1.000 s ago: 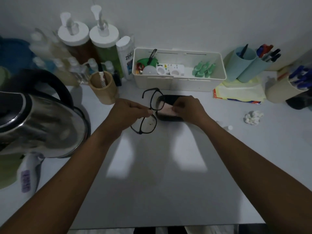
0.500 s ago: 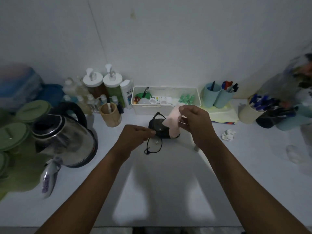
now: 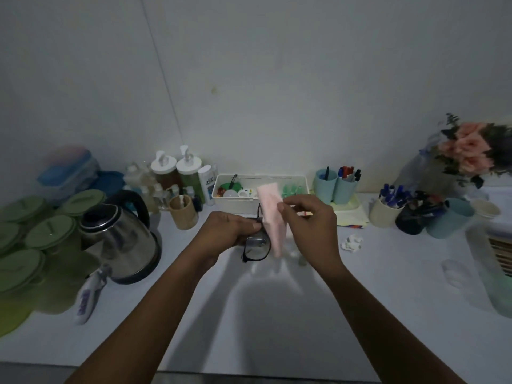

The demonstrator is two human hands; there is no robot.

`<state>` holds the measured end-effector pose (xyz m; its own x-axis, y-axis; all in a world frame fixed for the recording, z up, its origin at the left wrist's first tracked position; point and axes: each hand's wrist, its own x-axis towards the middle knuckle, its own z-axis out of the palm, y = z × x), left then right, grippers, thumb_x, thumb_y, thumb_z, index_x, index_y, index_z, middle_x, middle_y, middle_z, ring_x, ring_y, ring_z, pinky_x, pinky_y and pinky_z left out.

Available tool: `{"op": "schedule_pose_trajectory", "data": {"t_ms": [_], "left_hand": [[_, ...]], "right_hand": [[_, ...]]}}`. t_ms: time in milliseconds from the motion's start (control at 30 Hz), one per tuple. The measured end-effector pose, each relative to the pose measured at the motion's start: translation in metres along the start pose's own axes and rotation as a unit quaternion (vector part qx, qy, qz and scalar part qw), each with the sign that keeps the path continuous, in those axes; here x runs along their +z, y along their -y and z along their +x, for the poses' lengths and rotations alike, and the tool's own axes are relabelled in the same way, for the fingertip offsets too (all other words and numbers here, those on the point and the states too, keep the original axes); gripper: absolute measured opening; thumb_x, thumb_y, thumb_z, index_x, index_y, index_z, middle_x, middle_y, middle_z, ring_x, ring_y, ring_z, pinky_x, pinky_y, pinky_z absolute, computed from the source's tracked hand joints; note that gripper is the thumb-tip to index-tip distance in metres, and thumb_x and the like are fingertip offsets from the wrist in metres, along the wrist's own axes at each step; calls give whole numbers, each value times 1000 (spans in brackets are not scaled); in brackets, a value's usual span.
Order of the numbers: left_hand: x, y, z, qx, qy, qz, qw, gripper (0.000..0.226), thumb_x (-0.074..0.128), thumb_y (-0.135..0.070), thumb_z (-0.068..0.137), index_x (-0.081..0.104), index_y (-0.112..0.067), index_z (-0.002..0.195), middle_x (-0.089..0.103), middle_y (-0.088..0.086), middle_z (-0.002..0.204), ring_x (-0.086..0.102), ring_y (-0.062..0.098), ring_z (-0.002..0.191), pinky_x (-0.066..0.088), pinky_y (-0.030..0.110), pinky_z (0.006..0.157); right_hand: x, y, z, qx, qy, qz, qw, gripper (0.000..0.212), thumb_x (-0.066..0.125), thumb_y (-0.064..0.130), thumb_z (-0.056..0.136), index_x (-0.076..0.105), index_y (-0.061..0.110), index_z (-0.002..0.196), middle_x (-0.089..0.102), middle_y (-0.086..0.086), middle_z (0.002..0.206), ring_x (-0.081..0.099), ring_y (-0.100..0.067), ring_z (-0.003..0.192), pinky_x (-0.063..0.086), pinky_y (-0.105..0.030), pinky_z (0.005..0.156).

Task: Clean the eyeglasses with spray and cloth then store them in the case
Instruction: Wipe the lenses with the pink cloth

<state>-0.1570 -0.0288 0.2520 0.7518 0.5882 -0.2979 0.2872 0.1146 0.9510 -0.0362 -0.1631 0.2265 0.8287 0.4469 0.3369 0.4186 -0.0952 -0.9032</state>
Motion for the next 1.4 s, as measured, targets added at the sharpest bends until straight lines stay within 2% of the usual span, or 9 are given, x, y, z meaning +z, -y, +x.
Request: {"op": "schedule_pose_trajectory", "data": {"t_ms": [200,333,500,633,800,967,1100,1200,1400], "left_hand": [[3,-4,-5,1,8,15,1000,7,75,-4,81,80,-10,82,78,6,80,71,6,64,56,17,60],[-1,-9,-6,1,37,14,999,7,75,-7,82,80,-9,85,79,10,87,73,10,71,57,20,65],[-8,-14,-2,-3,45,4,999,7,74,-5,83,79,-8,84,79,7,83,73,7,68,55,17,59],[-12,-18,1,12,56,1,998,7,72,-3,85,78,-6,87,78,3,80,72,4,66,53,14,57],[-18,-24,8,38,67,21,997,14,73,-5,84,78,-1,97,78,13,97,72,8,74,58,16,65],[-22,-30,13,63,76,37,994,15,74,-7,84,78,-2,97,78,12,100,72,4,75,54,13,65],[-27,-37,15,65,89,30,993,13,74,-10,84,79,-7,95,79,7,98,71,7,85,54,18,81],[-30,-42,14,67,102,31,992,14,74,-12,84,80,-8,97,78,6,101,69,11,91,51,26,91],[-38,-46,17,88,96,48,990,16,76,-12,82,80,-5,96,79,9,98,72,14,95,50,33,100]], "right_hand": [[-23,12,17,-6,19,3,1000,10,76,8,83,74,18,86,73,12,81,64,3,70,49,-10,65],[-18,10,16,-53,9,-57,997,15,76,10,82,68,21,87,67,11,85,60,-2,73,43,-8,63],[-8,12,11,-82,20,-94,992,12,69,15,89,78,22,95,69,7,90,61,-1,82,47,-16,68],[-3,20,5,-3,31,-20,999,11,74,28,88,79,27,98,73,13,98,68,-4,83,58,-25,73],[6,24,7,116,2,129,985,24,81,11,80,79,17,103,79,-1,95,76,-19,89,63,-46,80],[12,38,10,160,-27,187,969,30,83,9,77,75,12,107,79,-9,84,77,-23,80,63,-51,78],[18,41,6,86,-57,135,985,47,81,16,81,69,28,125,80,-2,89,76,-14,87,62,-40,81],[21,43,0,8,-63,118,991,37,76,14,87,71,26,121,75,6,112,72,-3,99,61,-32,85],[15,42,8,-7,-6,67,998,30,79,14,84,76,18,114,75,8,99,72,-6,92,58,-22,84]]}}
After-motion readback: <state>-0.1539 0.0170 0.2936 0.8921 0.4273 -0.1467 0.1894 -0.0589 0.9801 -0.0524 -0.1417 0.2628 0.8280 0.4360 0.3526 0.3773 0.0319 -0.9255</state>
